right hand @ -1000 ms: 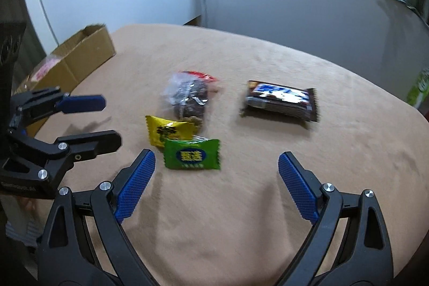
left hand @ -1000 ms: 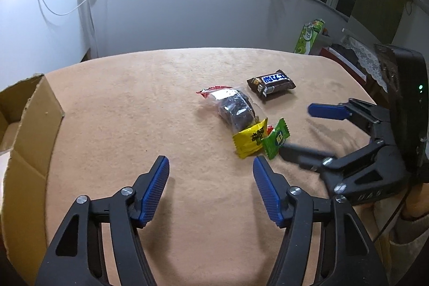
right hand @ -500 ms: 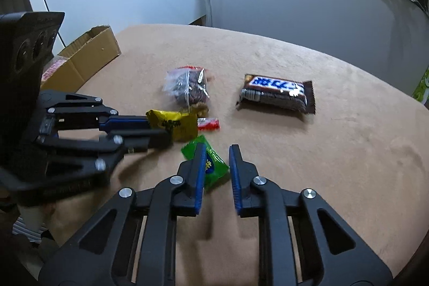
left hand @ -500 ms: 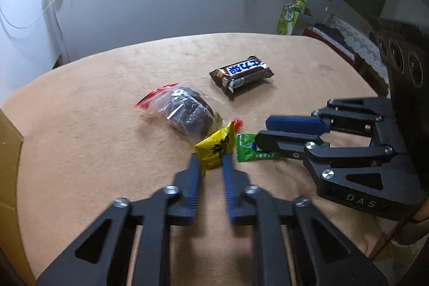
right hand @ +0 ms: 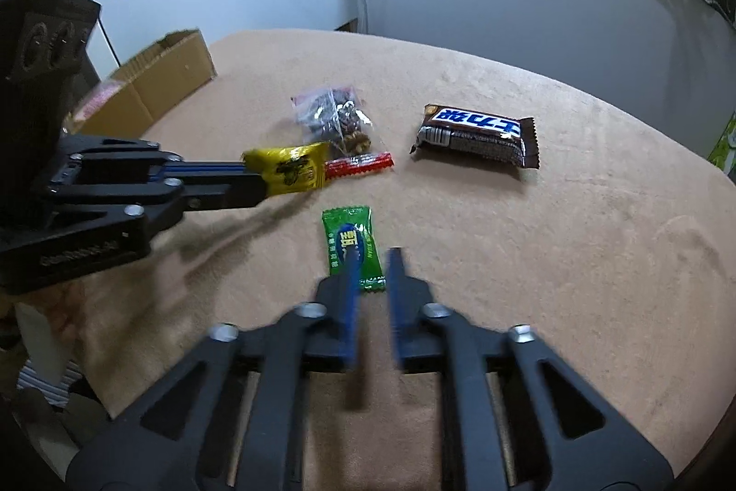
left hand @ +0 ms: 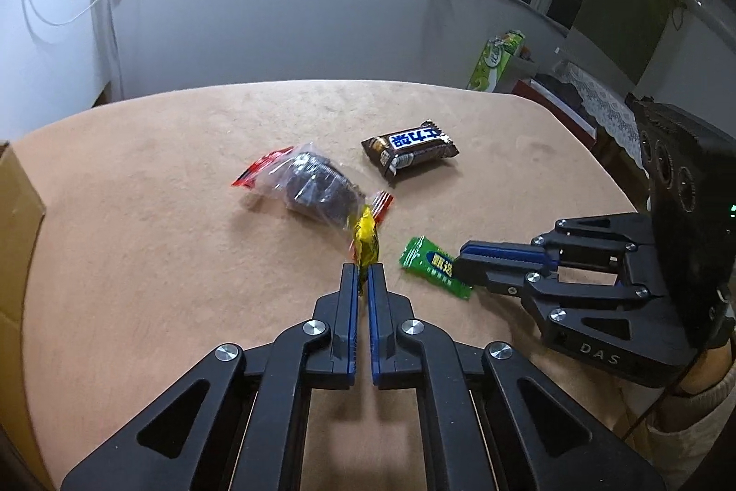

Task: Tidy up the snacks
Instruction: 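Grasp the yellow candy with left tool while right tool grasps green candy packet, then carry both candies over the box and open both tools to drop them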

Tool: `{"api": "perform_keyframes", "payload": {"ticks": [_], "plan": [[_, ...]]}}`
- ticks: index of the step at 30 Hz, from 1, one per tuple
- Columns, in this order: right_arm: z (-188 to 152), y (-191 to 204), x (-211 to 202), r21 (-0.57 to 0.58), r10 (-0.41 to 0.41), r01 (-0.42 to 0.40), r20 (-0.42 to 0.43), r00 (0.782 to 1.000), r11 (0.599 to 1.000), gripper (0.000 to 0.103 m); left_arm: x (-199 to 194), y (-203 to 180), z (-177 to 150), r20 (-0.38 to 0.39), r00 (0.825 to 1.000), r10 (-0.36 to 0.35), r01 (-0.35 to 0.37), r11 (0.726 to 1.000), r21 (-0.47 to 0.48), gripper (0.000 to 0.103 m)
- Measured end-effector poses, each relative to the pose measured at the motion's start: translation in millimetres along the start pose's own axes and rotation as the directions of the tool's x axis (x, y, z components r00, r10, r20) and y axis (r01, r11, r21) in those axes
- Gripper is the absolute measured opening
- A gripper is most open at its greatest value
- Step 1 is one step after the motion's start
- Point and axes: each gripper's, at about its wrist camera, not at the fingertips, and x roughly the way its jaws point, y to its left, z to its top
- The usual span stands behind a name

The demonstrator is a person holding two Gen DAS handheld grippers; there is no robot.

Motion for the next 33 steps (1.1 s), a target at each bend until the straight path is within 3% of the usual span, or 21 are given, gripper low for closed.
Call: {"api": "perform_keyframes", "payload": {"ticks": [3, 5, 6, 17, 19, 21, 23, 24, 25, 28, 29, 30, 32, 33], "plan": [[3.6, 15.3, 7.7, -0.076, -0.035, 0.033, -0.022, 0.999, 0.997, 0.056, -3.7, 2.7, -5.1, 0.000, 1.000, 0.000, 0.000, 1.000, -0.010, 0.003], [6.5, 19.1, 8.1, -0.082, -0.024, 0.022, -0.026, 0.999, 0.996, 0.032, -5.5, 5.6, -6.5, 0.002, 1.000, -0.001, 0.001, 1.000, -0.019, 0.003], [7.1, 19.3, 7.6, -0.080, -0.027, 0.025, -0.027, 0.999, 0.996, 0.026, -6.4, 7.1, -7.1, 0.003, 1.000, 0.000, 0.000, 1.000, -0.025, 0.003], [-1.7, 14.9, 2.2, -0.017, -0.016, 0.016, -0.001, 1.000, 1.000, 0.026, 17.8, 0.3, 3.4, -0.052, 0.998, 0.025, -0.023, 0.999, 0.037, 0.009], [-2.2, 12.3, 1.4, -0.011, -0.011, 0.011, 0.001, 1.000, 1.000, 0.026, 20.2, -2.1, 5.2, -0.057, 0.998, 0.029, -0.027, 0.999, 0.039, 0.015], [-2.4, 10.8, 0.9, -0.006, -0.005, 0.005, 0.002, 1.000, 1.000, 0.026, 21.6, -5.6, 6.8, -0.056, 0.998, 0.026, -0.024, 0.999, 0.044, 0.039], [-3.2, 9.1, 0.0, -0.001, 0.000, 0.000, 0.004, 1.000, 1.000, 0.026, 23.2, -11.0, 8.6, -0.057, 0.998, 0.031, -0.027, 0.998, 0.063, 0.055], [-3.2, 8.5, -0.3, 0.001, 0.002, -0.002, 0.005, 1.000, 1.000, 0.026, 23.6, -13.2, 9.7, -0.052, 0.998, 0.041, -0.037, 0.997, 0.068, 0.063], [-3.3, 8.3, -0.4, 0.001, 0.003, -0.003, 0.005, 1.000, 1.000, 0.026, 24.8, -14.1, 10.9, -0.051, 0.997, 0.050, -0.047, 0.996, 0.070, 0.063], [-3.0, 7.9, -0.9, 0.006, 0.006, -0.006, 0.008, 1.000, 1.000, 0.026, 32.8, -16.6, 16.4, -0.062, 0.997, 0.047, -0.042, 0.996, 0.083, 0.062], [-3.1, 6.9, -1.6, 0.010, 0.008, -0.008, 0.010, 1.000, 1.000, 0.026, 34.9, -17.1, 19.1, -0.061, 0.997, 0.051, -0.045, 0.995, 0.090, 0.047], [-3.4, 5.1, -2.7, 0.019, 0.008, -0.008, 0.013, 1.000, 1.000, 0.026, 36.3, -17.2, 20.3, -0.064, 0.996, 0.062, -0.056, 0.994, 0.092, 0.025], [-4.5, 2.7, -4.0, 0.034, 0.005, -0.006, 0.018, 1.000, 0.999, 0.026, 36.2, -15.2, 21.1, -0.070, 0.994, 0.081, -0.075, 0.993, 0.090, 0.011], [-6.0, 1.1, -5.4, 0.042, 0.005, -0.005, 0.020, 1.000, 0.999, 0.026, 34.8, -13.6, 19.6, -0.073, 0.995, 0.073, -0.066, 0.994, 0.084, 0.011]]}}
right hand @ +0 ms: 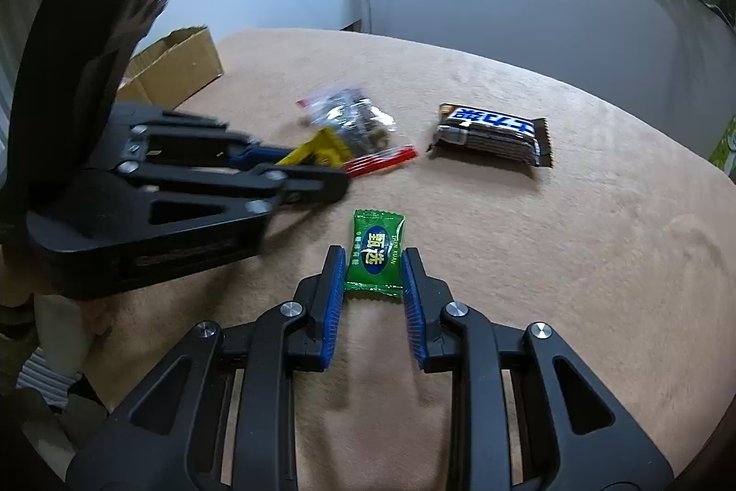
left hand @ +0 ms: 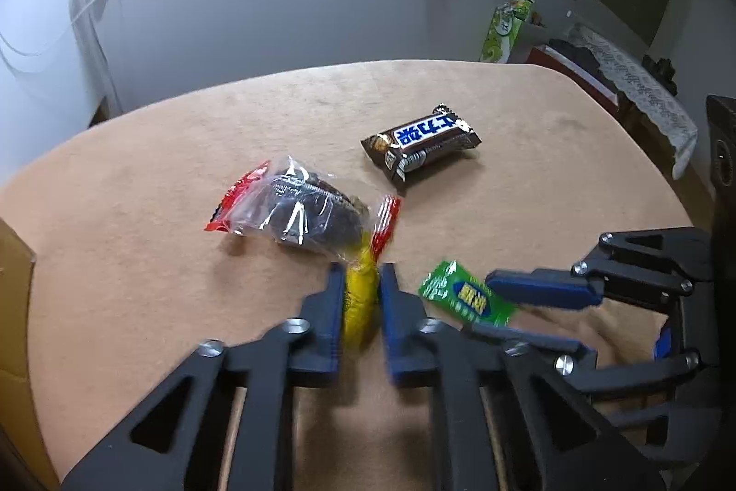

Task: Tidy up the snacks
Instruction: 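Carry both candies over the box and open both tools to drop them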

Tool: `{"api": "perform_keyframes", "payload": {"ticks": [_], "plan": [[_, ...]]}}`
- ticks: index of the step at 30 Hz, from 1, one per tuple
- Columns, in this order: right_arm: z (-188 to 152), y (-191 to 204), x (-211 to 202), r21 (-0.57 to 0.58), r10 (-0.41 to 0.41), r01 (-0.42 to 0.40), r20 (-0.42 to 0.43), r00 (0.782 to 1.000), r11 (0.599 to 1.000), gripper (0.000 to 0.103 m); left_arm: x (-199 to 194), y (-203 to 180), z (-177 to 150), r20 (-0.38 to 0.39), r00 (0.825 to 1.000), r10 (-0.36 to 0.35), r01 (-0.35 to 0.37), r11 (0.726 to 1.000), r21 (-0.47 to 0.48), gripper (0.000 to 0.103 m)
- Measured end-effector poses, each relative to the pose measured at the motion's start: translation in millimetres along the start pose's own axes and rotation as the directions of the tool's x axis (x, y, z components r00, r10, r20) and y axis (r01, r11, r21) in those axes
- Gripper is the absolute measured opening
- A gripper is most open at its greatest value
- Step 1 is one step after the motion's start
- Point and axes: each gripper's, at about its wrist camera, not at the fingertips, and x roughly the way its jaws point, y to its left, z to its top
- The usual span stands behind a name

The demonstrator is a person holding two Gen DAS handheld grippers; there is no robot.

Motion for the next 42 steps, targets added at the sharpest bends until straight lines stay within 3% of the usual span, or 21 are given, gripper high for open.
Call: {"api": "perform_keyframes", "payload": {"ticks": [10, 18, 29, 42], "plan": [[-11.6, -1.0, -13.2, 0.039, -0.011, 0.010, 0.031, 0.999, 0.999, 0.026, -39.0, 28.3, -41.5, 0.068, 0.997, -0.037, 0.047, 0.986, -0.160, 0.009], [-23.5, 8.3, -50.1, 0.102, -0.045, 0.033, 0.119, 0.992, 0.994, 0.026, -85.7, 32.6, -64.2, 0.158, 0.987, -0.023, 0.051, 0.983, -0.175, 0.009], [-0.5, 49.7, -101.0, 0.077, -0.077, 0.060, 0.246, 0.966, 0.995, 0.026, -168.7, 52.2, -97.0, 0.294, 0.952, 0.082, -0.018, 0.976, -0.215, 0.009], [49.2, 155.2, -65.1, -0.085, 0.033, -0.013, 0.236, 0.971, 0.996, 0.026, -222.5, 141.1, -152.7, 0.344, 0.913, 0.218, -0.074, 0.920, -0.385, 0.009]]}}
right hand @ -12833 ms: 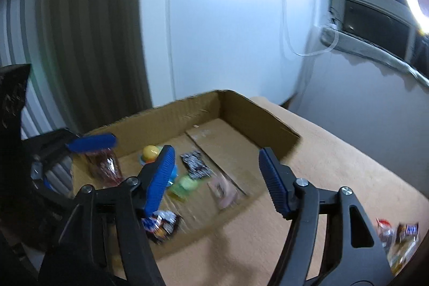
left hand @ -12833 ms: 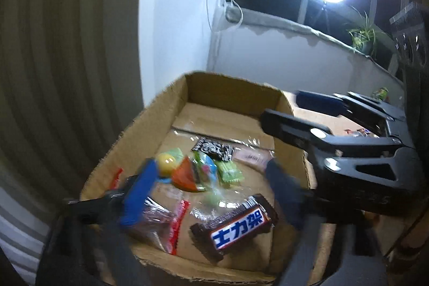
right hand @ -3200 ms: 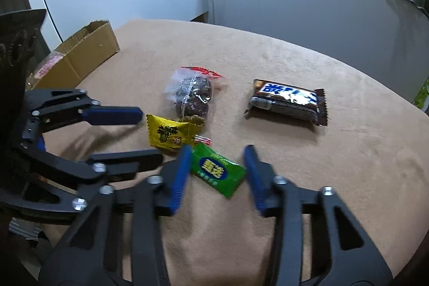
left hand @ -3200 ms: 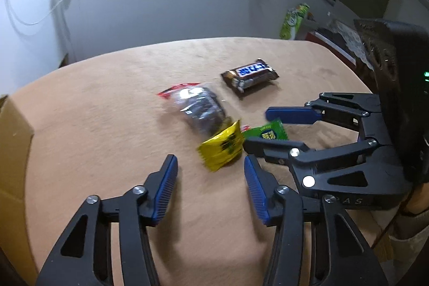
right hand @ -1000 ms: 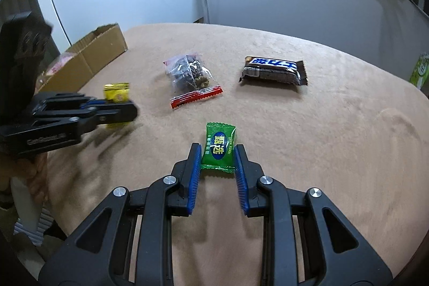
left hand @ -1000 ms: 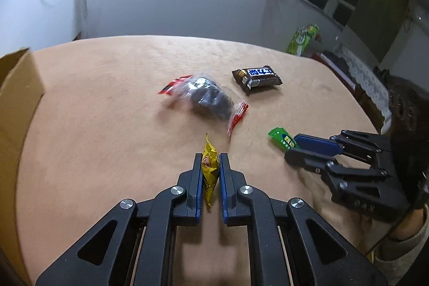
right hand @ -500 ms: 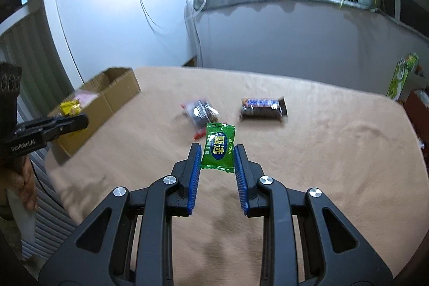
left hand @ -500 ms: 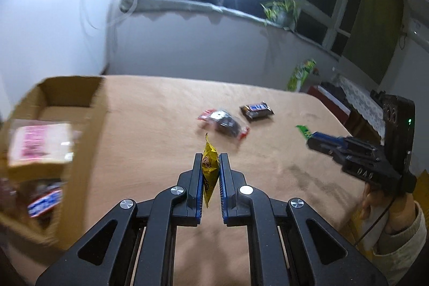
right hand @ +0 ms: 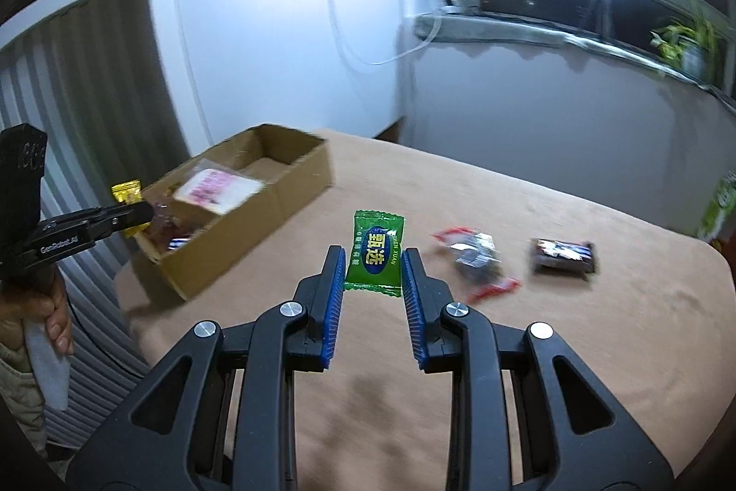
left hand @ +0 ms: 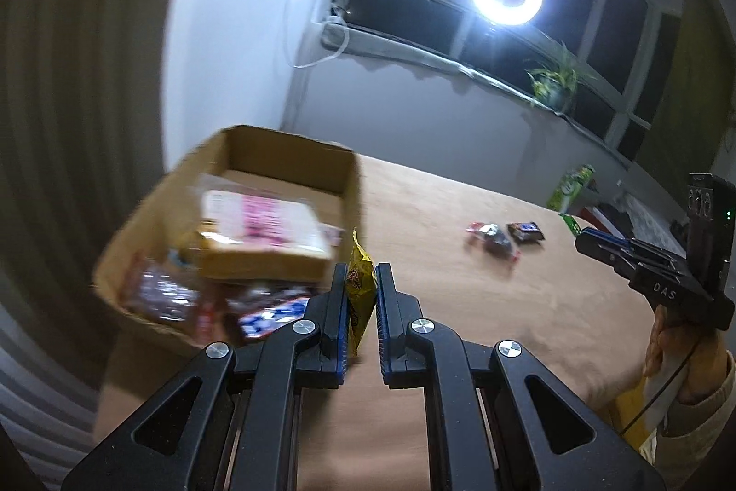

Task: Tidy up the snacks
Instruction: 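Carry both candies over the box and open both tools to drop them, then move both tools back toward the chocolate bar and clear snack bag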

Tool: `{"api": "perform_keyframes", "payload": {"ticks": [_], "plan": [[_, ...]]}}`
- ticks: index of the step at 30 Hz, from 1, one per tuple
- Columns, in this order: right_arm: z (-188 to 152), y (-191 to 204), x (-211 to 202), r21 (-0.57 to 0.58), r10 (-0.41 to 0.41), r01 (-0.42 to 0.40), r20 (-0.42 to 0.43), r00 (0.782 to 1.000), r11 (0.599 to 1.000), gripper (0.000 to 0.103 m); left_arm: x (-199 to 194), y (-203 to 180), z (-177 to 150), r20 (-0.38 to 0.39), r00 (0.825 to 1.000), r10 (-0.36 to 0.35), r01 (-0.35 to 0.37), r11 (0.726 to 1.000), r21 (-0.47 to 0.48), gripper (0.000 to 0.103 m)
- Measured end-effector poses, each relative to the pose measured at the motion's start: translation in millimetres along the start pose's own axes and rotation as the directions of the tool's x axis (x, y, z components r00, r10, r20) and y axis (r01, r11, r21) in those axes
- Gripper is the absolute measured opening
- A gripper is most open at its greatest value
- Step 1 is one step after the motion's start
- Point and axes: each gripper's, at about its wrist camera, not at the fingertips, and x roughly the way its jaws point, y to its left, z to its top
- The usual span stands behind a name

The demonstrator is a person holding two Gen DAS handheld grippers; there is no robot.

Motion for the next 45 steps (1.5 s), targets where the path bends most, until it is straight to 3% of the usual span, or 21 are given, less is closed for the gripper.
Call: {"api": "perform_keyframes", "payload": {"ticks": [9, 17, 19, 21, 23, 24, 26, 28, 33, 36, 42, 45], "plan": [[32.0, 79.5, 57.2, -0.129, 0.127, -0.131, -0.037, 0.991, 0.983, 0.026, 3.6, 41.7, 6.3, 0.002, 0.999, 0.033, -0.033, 0.999, -0.031, 0.009], [79.0, 118.1, 106.5, -0.209, 0.191, -0.190, -0.013, 0.981, 0.959, 0.026, 24.8, 45.2, 13.8, -0.037, 0.999, 0.029, -0.029, 1.000, 0.012, 0.012], [89.8, 122.4, 117.9, -0.218, 0.194, -0.191, -0.009, 0.981, 0.957, 0.026, 30.1, 43.6, 13.1, -0.051, 0.998, 0.048, -0.046, 0.999, 0.026, 0.028], [96.7, 126.0, 126.0, -0.230, 0.192, -0.189, -0.008, 0.981, 0.955, 0.026, 29.9, 42.2, 11.2, -0.043, 0.997, 0.068, -0.066, 0.997, 0.044, 0.072], [100.8, 132.8, 142.4, -0.241, 0.179, -0.181, -0.029, 0.983, 0.954, 0.039, 23.1, 45.0, 9.4, -0.008, 0.996, 0.088, -0.088, 0.996, 0.031, 0.078], [101.0, 135.3, 150.4, -0.236, 0.162, -0.172, -0.060, 0.985, 0.956, 0.059, 20.8, 48.9, 9.8, -0.002, 0.997, 0.083, -0.083, 0.996, 0.018, 0.078], [101.3, 137.3, 146.2, -0.218, 0.158, -0.161, -0.032, 0.987, 0.963, 0.061, 16.3, 56.2, 8.1, 0.007, 0.997, 0.078, -0.078, 0.997, -0.012, 0.078], [99.3, 141.5, 139.6, -0.216, 0.160, -0.160, -0.018, 0.987, 0.963, 0.071, 9.9, 63.0, 6.2, 0.018, 0.995, 0.096, -0.095, 0.995, -0.032, 0.079], [93.9, 151.0, 125.1, -0.225, 0.129, -0.126, -0.002, 0.992, 0.966, 0.073, -8.7, 77.1, 4.3, 0.042, 0.996, 0.083, -0.080, 0.994, -0.071, 0.079], [90.4, 152.5, 115.7, -0.213, 0.120, -0.116, 0.008, 0.993, 0.970, 0.081, -22.2, 79.4, 2.2, 0.059, 0.995, 0.078, -0.074, 0.994, -0.076, 0.079], [83.8, 156.2, 97.1, -0.216, 0.111, -0.106, 0.013, 0.994, 0.971, 0.084, -39.6, 77.1, -0.6, 0.084, 0.994, 0.075, -0.067, 0.993, -0.094, 0.080], [80.3, 153.5, 89.0, -0.205, 0.106, -0.100, 0.016, 0.994, 0.974, 0.090, -46.5, 74.7, -0.1, 0.095, 0.993, 0.076, -0.066, 0.992, -0.105, 0.080]]}}
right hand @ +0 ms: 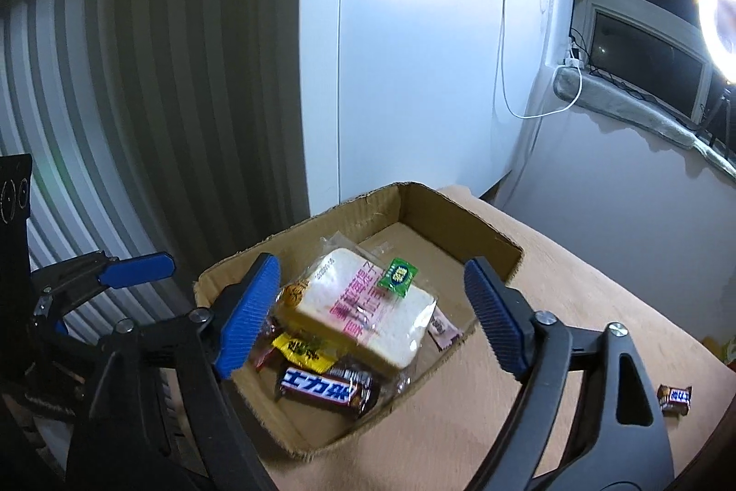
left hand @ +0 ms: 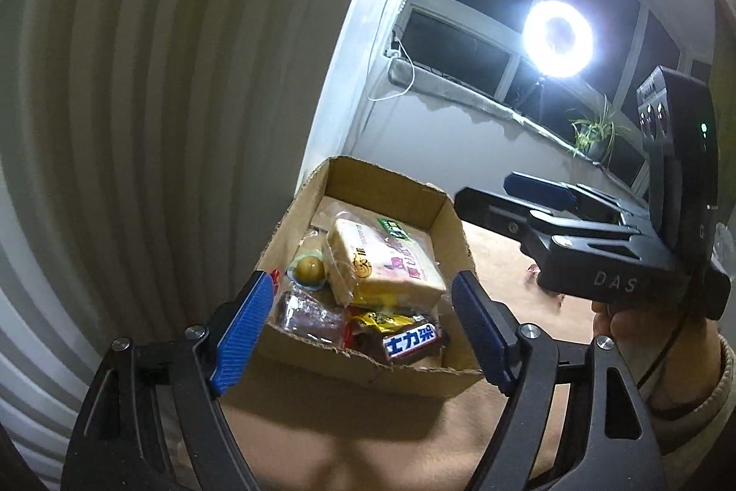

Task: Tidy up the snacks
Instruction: 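Move both tools back toward the chocolate bar and clear snack bag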

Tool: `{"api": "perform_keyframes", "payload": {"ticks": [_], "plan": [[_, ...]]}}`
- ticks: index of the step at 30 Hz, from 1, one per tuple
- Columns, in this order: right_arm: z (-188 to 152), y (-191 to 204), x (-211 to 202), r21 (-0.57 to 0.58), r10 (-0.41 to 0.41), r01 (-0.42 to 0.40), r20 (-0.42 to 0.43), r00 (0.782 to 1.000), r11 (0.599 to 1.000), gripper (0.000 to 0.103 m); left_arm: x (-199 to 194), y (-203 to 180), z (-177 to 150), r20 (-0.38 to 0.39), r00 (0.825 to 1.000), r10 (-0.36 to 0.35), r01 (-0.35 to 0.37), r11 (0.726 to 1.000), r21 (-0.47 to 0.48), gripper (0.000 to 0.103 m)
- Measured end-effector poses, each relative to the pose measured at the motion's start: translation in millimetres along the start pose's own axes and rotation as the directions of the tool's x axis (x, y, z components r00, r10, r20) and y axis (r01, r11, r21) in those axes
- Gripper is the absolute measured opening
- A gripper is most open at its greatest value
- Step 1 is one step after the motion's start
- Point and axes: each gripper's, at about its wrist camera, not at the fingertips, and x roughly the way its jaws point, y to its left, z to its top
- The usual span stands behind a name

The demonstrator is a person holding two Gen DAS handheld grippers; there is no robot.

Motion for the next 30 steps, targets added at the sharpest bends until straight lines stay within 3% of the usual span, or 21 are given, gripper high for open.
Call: {"api": "perform_keyframes", "payload": {"ticks": [17, 30], "plan": [[-35.3, -28.5, -48.5, 0.076, -0.019, 0.017, 0.021, 1.000, 0.997, 0.095, -9.0, -44.6, -2.9, 0.002, 1.000, -0.014, 0.014, 0.998, 0.061, 0.080], [-89.7, -105.9, -81.3, 0.231, -0.068, 0.062, 0.018, 0.997, 0.971, 0.095, 21.4, -114.9, -14.8, -0.071, 0.996, -0.051, 0.063, 0.982, 0.178, 0.081]]}}
